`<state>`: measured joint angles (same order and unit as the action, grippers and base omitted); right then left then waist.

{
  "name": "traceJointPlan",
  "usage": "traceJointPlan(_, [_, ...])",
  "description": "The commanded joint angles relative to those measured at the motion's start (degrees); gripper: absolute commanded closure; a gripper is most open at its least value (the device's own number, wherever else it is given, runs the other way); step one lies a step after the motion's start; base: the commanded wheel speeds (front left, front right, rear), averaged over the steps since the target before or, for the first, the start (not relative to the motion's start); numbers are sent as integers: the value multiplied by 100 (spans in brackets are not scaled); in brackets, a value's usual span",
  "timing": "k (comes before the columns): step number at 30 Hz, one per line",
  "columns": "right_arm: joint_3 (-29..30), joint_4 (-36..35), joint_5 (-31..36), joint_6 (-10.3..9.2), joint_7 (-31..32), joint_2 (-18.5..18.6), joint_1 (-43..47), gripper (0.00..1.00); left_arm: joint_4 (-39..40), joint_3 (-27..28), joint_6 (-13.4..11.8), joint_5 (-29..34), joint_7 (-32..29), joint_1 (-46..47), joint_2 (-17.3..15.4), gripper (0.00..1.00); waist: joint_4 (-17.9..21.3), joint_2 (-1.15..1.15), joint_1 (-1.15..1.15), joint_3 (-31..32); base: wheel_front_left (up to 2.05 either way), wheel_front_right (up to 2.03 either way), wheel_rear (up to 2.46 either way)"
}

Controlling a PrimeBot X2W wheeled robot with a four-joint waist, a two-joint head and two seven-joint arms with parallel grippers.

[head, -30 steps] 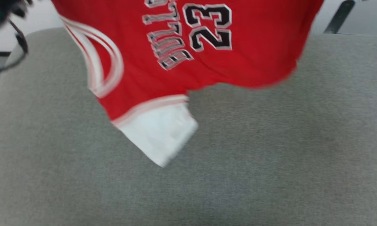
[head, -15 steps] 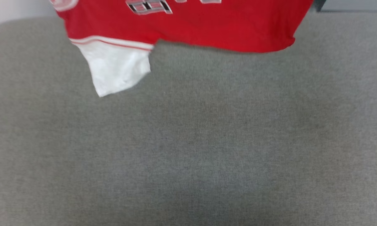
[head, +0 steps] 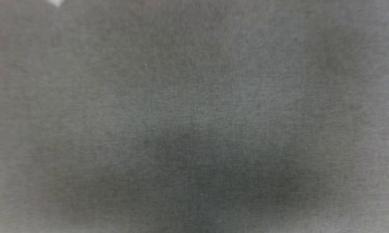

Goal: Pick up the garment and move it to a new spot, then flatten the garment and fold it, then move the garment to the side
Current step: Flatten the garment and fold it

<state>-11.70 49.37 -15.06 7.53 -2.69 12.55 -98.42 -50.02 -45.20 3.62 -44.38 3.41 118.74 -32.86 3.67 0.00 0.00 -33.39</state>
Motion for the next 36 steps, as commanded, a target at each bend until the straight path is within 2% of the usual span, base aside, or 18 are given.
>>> traceJointPlan(1, [104, 198, 190, -9, -201, -68, -153, 100, -90, -13, 65, 130, 215, 277, 39, 100, 140, 0, 0, -1028, 0, 0, 0])
traceJointPlan(5, [320, 616, 487, -9, -578, -167, -417, 100, -270, -60, 203, 209, 648, 586, 276, 100, -14, 0, 0, -1452, 0, 0, 0])
traceJointPlan(9, [336, 1030, 662, -9, -790, -324, -420, 100, -573, -107, 305, 93, 881, 349, 446, 100, -148, 0, 0, -1587, 0, 0, 0])
traceJointPlan(17, [-125, 1630, 507, -9, -824, -406, -49, 100, -1001, -410, 388, -316, 876, -654, 746, 100, -429, 0, 0, -993, 0, 0, 0])
traceJointPlan(21, [-448, 1667, 195, -9, -800, -264, 232, 100, -739, -650, 381, -672, 768, -1210, 645, 100, -540, 0, 0, -493, 0, 0, 0])
traceJointPlan(26, [-926, 1479, -277, -9, -746, -14, 750, 100, -231, -961, 382, -1150, 530, -1925, 320, 100, -628, 0, 0, 187, 0, 0, 0])
traceJointPlan(31, [-1537, 919, -961, -9, -594, 289, 1630, 100, 561, -1284, 383, -1599, 342, -2792, -169, 100, -708, 0, 0, 854, 0, 0, 0])
traceJointPlan(32, [-1537, 919, -961, -9, -594, 289, 1630, 100, 561, -1284, 383, -1599, 342, -2792, -169, 100, -708, 0, 0, 854, 0, 0, 0])
traceJointPlan(36, [-2049, 185, -1532, -9, -395, 791, 2517, 100, 1253, -1505, 384, -1924, 214, -3733, -599, 100, -771, 0, 0, 1321, 0, 0, 0])
